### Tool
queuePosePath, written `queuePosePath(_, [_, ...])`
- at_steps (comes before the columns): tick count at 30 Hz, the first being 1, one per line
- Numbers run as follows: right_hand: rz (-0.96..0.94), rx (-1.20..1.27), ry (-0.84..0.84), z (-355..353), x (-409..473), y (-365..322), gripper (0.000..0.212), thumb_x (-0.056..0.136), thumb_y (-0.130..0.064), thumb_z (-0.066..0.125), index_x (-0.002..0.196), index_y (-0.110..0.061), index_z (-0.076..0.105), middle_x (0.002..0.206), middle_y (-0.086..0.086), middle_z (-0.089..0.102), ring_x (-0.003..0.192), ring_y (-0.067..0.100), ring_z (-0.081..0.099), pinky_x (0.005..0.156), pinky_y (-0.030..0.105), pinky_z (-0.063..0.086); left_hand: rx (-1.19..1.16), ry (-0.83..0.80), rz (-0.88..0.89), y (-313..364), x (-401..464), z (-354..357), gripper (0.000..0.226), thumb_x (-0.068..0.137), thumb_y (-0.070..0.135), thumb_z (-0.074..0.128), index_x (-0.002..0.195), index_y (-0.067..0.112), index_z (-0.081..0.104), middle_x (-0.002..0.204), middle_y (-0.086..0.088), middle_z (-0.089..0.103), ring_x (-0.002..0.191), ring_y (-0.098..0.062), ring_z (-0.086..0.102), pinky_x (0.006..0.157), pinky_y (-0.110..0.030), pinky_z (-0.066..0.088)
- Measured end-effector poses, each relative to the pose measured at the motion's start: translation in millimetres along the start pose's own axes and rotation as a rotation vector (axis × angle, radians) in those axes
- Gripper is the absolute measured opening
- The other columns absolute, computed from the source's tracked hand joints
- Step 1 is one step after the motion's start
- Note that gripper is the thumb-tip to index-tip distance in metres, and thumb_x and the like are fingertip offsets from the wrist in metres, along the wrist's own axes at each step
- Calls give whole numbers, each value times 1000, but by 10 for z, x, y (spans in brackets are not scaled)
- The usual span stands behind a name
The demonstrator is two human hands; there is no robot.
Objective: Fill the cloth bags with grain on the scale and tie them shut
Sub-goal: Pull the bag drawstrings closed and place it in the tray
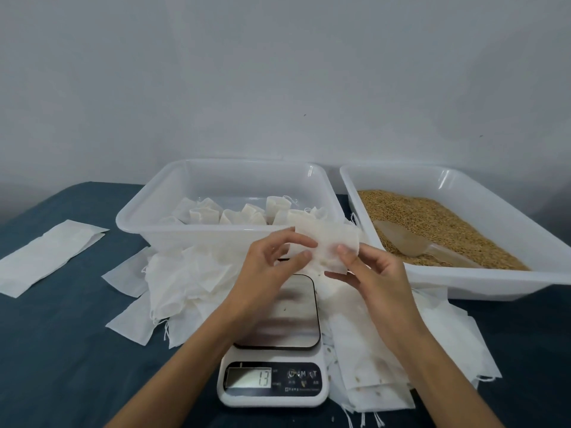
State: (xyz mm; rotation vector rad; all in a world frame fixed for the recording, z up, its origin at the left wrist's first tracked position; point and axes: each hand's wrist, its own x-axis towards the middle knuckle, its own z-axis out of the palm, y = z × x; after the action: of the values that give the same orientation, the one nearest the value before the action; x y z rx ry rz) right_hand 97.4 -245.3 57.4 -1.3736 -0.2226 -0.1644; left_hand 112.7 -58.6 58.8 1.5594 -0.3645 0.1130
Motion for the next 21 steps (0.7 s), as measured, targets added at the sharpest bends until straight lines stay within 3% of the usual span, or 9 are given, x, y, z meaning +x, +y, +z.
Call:
queuePosePath(2, [-76, -154, 95, 2, 4, 14, 12, 91, -22, 73, 95, -13, 80, 110, 2, 72, 96, 16, 71, 84, 28, 57, -33, 42, -15, 7, -5, 5, 20, 93, -5, 70, 94, 13, 78, 98, -1, 74, 91, -9, 65, 84, -21, 51])
queuePosePath(4, [-177, -307, 246, -8, 2, 23, 6, 85, -19, 79, 82, -15, 75, 104, -4, 63, 74, 9, 63, 70, 20, 50, -10, 82, -18, 8, -3, 12, 22, 91, -8, 69, 93, 11, 78, 89, -5, 73, 80, -11, 63, 75, -20, 51])
queuePosePath(10, [-320, -412, 243, -2, -53, 31, 10, 90, -24, 76, 83, -20, 71, 74, -8, 58, 50, 17, 39, 51, 26, 35, -29, 75, -8, 44, -29, 44, 26, 89, -11, 70, 102, 10, 77, 97, -10, 76, 81, -12, 67, 74, -22, 54])
queuePosePath(14, [-344, -523, 348, -14, -43, 24, 4, 86, -21, 78, 87, -20, 74, 91, -8, 59, 54, 16, 46, 55, 22, 40, -72, 114, -11, 56, -29, 47, 28, 88, -12, 70, 107, 9, 76, 101, -14, 76, 86, -18, 69, 76, -30, 58])
queuePosePath(18, [-299, -443, 268, -13, -49, 45, 5, 92, -24, 74, 88, -24, 72, 74, -11, 62, 48, 12, 46, 48, 19, 36, -40, 116, 8, 74, -36, 50, 29, 89, -13, 69, 105, 9, 77, 100, -9, 77, 84, -14, 67, 76, -29, 58])
queuePosePath(21, [-227, -313, 242, -10, -37, 45, 13, 97, -29, 67, 93, -17, 68, 74, -5, 67, 36, 20, 46, 40, 24, 35, -70, 110, -6, 78, -32, 37, 30, 90, -14, 67, 108, 8, 76, 98, -1, 76, 85, -15, 65, 75, -24, 54])
